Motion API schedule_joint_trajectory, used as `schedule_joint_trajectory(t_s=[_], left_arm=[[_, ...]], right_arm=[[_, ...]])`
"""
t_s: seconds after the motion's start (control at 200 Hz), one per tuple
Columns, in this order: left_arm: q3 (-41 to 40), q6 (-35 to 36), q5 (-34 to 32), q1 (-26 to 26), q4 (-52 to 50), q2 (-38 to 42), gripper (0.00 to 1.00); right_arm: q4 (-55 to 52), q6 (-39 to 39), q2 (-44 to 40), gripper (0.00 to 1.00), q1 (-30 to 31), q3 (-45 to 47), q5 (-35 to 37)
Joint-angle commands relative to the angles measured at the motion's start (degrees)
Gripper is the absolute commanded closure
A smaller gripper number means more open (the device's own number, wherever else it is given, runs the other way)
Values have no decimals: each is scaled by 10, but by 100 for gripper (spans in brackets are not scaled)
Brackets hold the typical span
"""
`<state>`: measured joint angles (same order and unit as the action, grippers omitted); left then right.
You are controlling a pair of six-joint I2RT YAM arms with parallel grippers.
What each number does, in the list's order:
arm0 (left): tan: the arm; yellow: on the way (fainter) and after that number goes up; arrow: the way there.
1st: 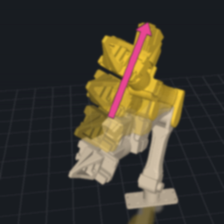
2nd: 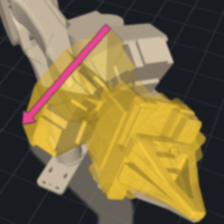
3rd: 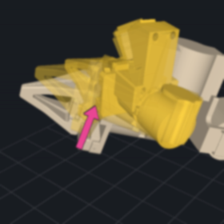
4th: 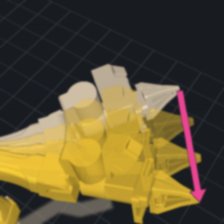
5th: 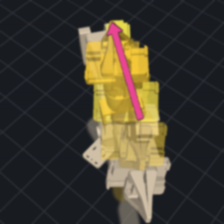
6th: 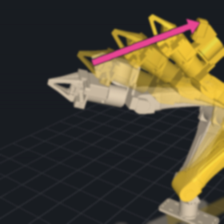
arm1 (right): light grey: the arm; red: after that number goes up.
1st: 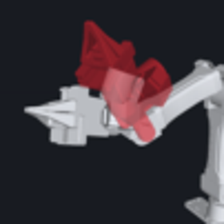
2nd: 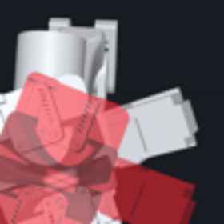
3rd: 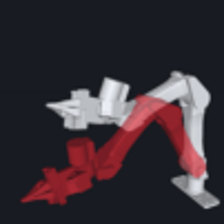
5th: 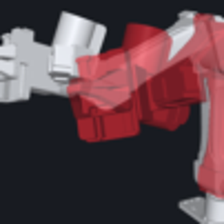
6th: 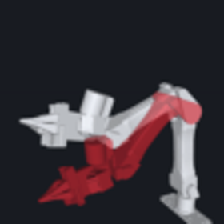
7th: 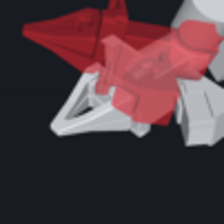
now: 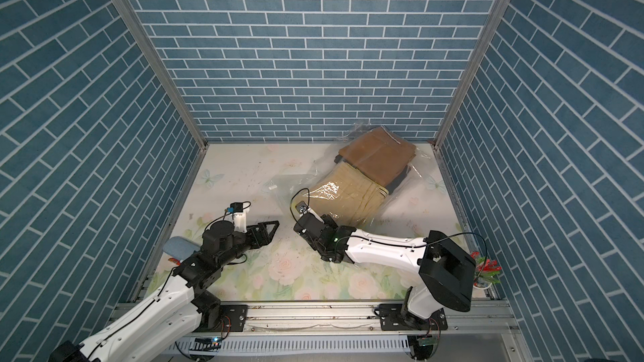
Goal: Take the trousers out of the vacuum bag
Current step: Open the vacuum bag at the center of the board.
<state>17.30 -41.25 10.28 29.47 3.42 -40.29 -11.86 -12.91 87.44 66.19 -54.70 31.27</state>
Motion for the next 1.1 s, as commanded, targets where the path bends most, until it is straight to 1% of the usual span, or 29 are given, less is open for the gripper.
schedule_joint_trajectory(t_s=[0.0,0.06,0.115,0.235,0.345,0.505,0.65,0.79,0.86,0.975,1.095], left_arm=[[-9,-6,14,-2,33,-2,13],[-13,-10,20,-2,42,-2,14],[-17,-14,24,-2,50,-2,15],[-37,-36,48,-2,98,-1,19],[-62,-66,74,4,162,-11,27],[-63,-85,57,41,206,-34,34],[-54,-115,31,81,252,-91,36],[-48,-160,18,100,307,-163,36],[-32,-168,7,112,328,-196,36],[5,-177,-20,119,321,-251,35],[32,-185,-10,120,349,-301,32]], right_arm=[[8,19,8,91,-10,-16,-3],[8,23,6,97,-14,-20,-4],[8,26,2,100,-19,-23,-12],[15,31,-21,100,-34,-24,-53],[16,37,-42,100,-50,-32,-92],[0,45,-58,100,-72,-56,-105],[-4,43,-68,100,-85,-63,-116],[-3,39,-79,100,-88,-61,-118],[-2,37,-84,100,-89,-58,-118],[-2,32,-94,100,-90,-51,-118],[1,27,-107,100,-92,-40,-118]])
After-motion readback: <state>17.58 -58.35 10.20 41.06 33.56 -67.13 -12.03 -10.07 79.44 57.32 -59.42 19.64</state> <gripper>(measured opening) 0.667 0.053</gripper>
